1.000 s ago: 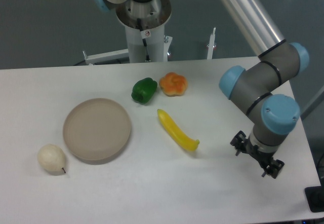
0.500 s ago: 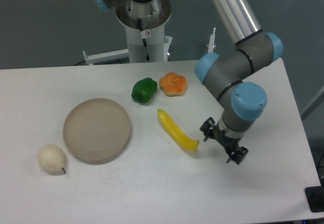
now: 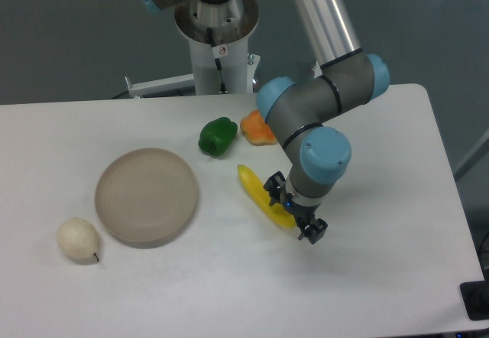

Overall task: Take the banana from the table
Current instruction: 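Close the gripper on the banana's tip, then lift the banana and carry it away from the pepper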

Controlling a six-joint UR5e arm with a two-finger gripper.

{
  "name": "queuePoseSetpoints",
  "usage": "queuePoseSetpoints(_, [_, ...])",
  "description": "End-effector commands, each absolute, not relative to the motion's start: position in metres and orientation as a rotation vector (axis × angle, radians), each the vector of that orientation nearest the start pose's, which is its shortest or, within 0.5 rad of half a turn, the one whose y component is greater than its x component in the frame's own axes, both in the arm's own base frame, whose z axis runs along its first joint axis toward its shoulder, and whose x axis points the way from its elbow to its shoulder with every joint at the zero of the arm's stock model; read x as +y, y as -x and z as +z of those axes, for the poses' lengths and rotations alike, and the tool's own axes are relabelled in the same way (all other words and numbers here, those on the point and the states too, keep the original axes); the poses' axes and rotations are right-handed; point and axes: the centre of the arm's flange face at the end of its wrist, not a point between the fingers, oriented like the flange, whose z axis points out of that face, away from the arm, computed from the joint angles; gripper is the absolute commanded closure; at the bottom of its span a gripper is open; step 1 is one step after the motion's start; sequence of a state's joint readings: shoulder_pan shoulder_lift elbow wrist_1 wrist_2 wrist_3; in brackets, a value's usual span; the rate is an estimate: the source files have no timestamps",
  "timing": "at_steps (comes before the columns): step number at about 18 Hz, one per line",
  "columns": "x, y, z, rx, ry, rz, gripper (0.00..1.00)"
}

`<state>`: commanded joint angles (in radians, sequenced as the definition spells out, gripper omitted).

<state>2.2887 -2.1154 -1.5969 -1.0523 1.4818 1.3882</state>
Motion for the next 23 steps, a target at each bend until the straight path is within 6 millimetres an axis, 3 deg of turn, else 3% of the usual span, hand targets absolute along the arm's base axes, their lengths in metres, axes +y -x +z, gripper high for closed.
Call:
queuePoseSetpoints(10, [0.576,0.322,0.208,1.033,2.942,-0.112,0.0])
queuePoseSetpoints(12, [0.577,0.323,0.209,1.035,2.94,-0.108,0.07])
queuePoseSetpoints(20, [0.577,0.33,0.214,1.025,2.941,-0.096,0.92])
queuePoseSetpoints(21, [0.576,0.332,0.215,1.019,2.944,-0.098,0.97])
queuePoseSetpoints(23, [0.573,0.346,0.228,0.989,2.945,-0.078,0.97])
